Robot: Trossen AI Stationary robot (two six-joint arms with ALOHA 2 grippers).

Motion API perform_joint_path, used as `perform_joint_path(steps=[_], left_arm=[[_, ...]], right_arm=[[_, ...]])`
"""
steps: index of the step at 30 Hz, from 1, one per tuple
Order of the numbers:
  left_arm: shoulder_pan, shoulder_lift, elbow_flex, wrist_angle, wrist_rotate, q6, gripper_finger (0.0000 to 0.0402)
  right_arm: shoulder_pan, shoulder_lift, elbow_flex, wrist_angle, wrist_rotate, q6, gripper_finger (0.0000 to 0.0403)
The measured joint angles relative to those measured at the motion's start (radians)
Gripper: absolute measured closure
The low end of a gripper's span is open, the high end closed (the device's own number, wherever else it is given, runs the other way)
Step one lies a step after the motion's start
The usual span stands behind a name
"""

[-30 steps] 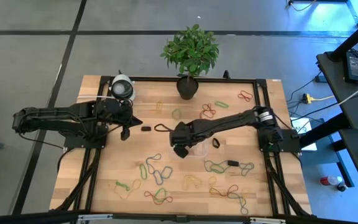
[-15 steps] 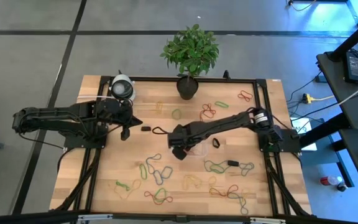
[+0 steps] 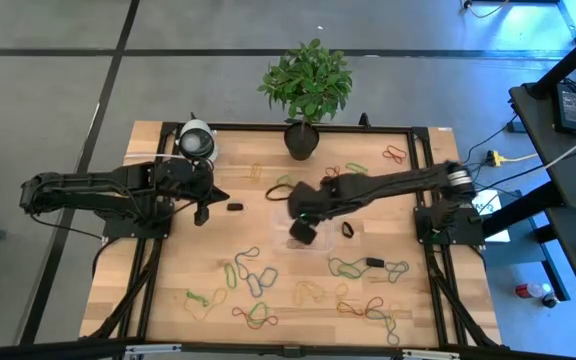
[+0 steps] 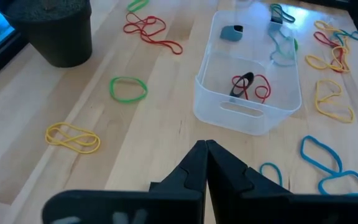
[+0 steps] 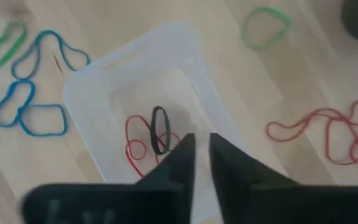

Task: Pick and place rubber bands into bin
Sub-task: Put the yellow rubber band into the bin

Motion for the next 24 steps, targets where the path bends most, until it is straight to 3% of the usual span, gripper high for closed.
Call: perform_joint_path(steps=[3, 14, 19, 24], left_arm=[[-0.002, 0.000, 0.000, -0.001, 0.000, -0.002, 0.0399], [-0.132, 0.072, 0.083, -0.025, -0.140, -0.011, 0.0399], [-0.209, 0.188, 0.190, -0.109, -0.222, -0.078, 0.0400], [-0.308, 0.342, 0.339, -0.251, -0.262, -0.204, 0.0399]], right_arm=[[0.001, -0.130, -0.153, 0.067, 0.000, 0.016, 0.0395], [0.068, -0.748, -0.843, 0.450, 0.070, 0.194, 0.0396], [0.077, -0.981, -1.057, 0.545, 0.075, 0.191, 0.0399], [0.066, -1.133, -1.185, 0.591, 0.076, 0.148, 0.0396]])
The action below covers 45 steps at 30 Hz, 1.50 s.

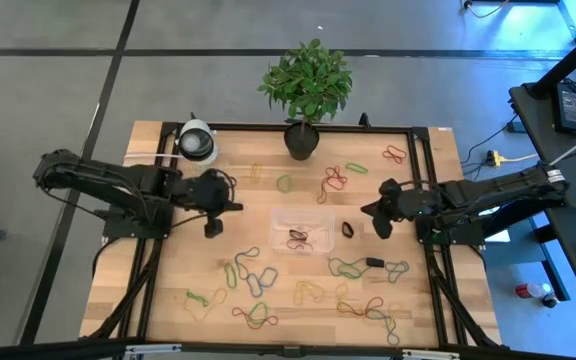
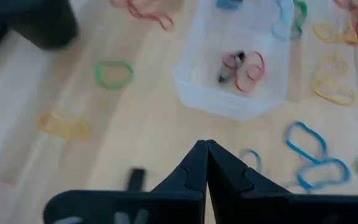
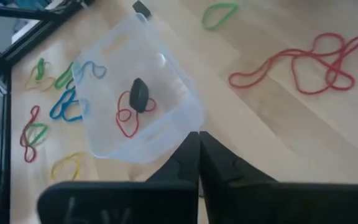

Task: Pick and place rubber bands into bin
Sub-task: Put the yellow rubber band into the bin

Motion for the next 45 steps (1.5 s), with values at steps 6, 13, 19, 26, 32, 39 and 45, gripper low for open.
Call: perform_joint_path(steps=[6, 13, 19, 26, 32, 39, 45], left_arm=[[-0.123, 0.179, 0.145, -0.180, -0.006, -0.288, 0.0398], [-0.282, 0.302, 0.162, -0.191, 0.018, -0.735, 0.0348], [-0.403, 0.442, 0.162, -0.209, 0.111, -1.081, 0.0295], [-0.535, 0.611, 0.162, -0.072, 0.139, -1.278, 0.0292], [-0.586, 0.711, 0.162, 0.011, 0.140, -1.360, 0.0301], [-0.610, 0.793, 0.163, 0.016, 0.231, -1.370, 0.0311], [-0.620, 0.835, 0.168, -0.002, 0.241, -1.393, 0.0332]], right_arm=[[-0.015, -0.083, -0.067, 0.002, -0.001, -0.064, 0.0398], [-0.023, -0.099, -0.097, -0.018, -0.016, -0.111, 0.0396], [-0.023, -0.099, -0.097, -0.033, -0.039, -0.171, 0.0394], [-0.023, -0.099, -0.097, -0.034, -0.039, -0.196, 0.0394], [-0.023, -0.099, -0.097, -0.032, -0.046, -0.194, 0.0393], [-0.023, -0.099, -0.097, -0.032, -0.048, -0.166, 0.0393], [-0.023, -0.099, -0.097, -0.032, -0.048, -0.140, 0.0393]])
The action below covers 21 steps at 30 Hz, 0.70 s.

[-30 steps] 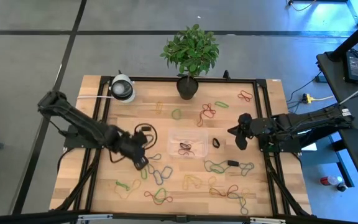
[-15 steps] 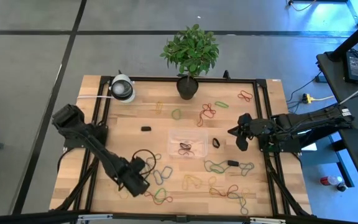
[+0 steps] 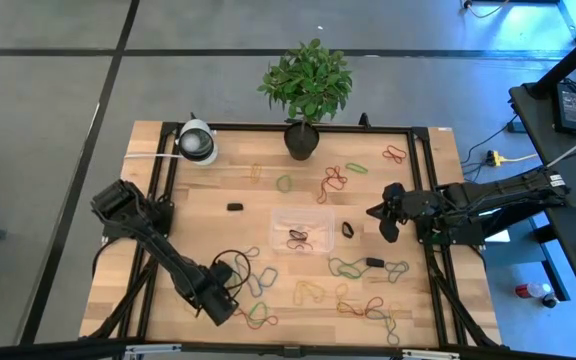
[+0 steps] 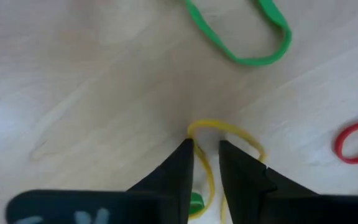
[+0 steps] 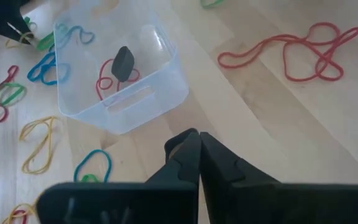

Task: Pick and place rubber bands into bin
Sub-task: Put the yellow rubber band into the bin

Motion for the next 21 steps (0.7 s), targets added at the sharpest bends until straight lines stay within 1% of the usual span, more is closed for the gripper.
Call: perform_joint_path(steps=[4, 5, 9, 13, 18, 21], left_arm=[[-0.002, 0.005, 0.008, -0.026, 0.001, -0.012, 0.0387], [-0.003, 0.010, 0.020, -0.044, 0.000, -0.013, 0.0392], [-0.003, 0.023, 0.097, -0.126, -0.002, 0.012, 0.0400], [-0.007, 0.019, 0.212, -0.220, 0.008, 0.018, 0.0400], [-0.012, 0.020, 0.349, -0.362, -0.007, 0.034, 0.0400], [-0.016, 0.018, 0.402, -0.440, -0.027, 0.041, 0.0400]], right_arm=[[0.001, 0.000, 0.000, 0.000, 0.000, 0.000, 0.0393], [0.001, 0.000, 0.000, 0.000, 0.000, 0.000, 0.0393], [0.001, 0.000, 0.000, -0.001, 0.000, 0.001, 0.0393], [0.001, 0.000, 0.000, -0.001, 0.000, -0.004, 0.0393], [0.001, 0.000, 0.000, -0.002, 0.000, -0.030, 0.0393], [0.001, 0.000, 0.000, -0.002, 0.000, -0.032, 0.0393]])
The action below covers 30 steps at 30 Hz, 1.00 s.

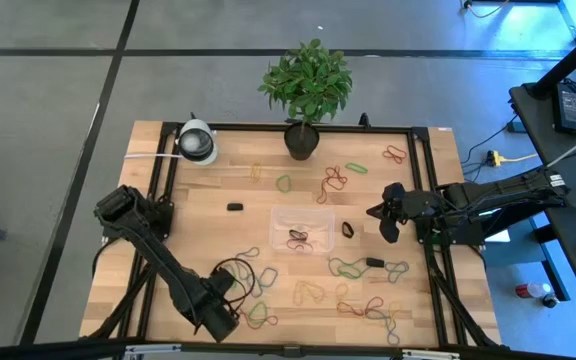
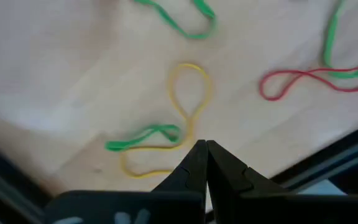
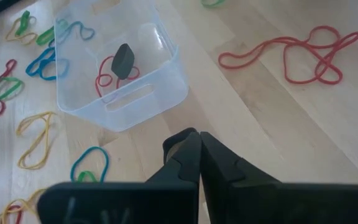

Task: Pick and place rubber bands into bin
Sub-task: Put the yellow rubber band into the bin

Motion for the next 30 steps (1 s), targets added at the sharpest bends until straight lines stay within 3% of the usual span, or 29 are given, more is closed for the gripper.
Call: perform_joint_path(steps=[7, 15, 21, 26, 30], left_arm=[[0.002, 0.000, -0.058, 0.085, -0.083, 0.007, 0.0390], [0.003, -0.001, -0.197, 0.171, -0.085, -0.074, 0.0319], [0.004, 0.000, -0.284, 0.280, -0.079, -0.034, 0.0286], [0.004, 0.070, -0.287, 0.302, -0.040, -0.009, 0.0293], [0.005, 0.120, -0.244, 0.278, -0.027, 0.016, 0.0343]], right_arm=[[0.000, 0.000, 0.000, 0.000, 0.000, 0.003, 0.0393], [0.000, 0.000, 0.000, -0.008, -0.026, 0.010, 0.0393], [0.000, 0.000, 0.000, -0.008, -0.026, 0.031, 0.0393], [0.000, 0.000, 0.000, -0.008, -0.026, 0.033, 0.0393], [0.000, 0.000, 0.000, -0.008, -0.026, 0.033, 0.0393]])
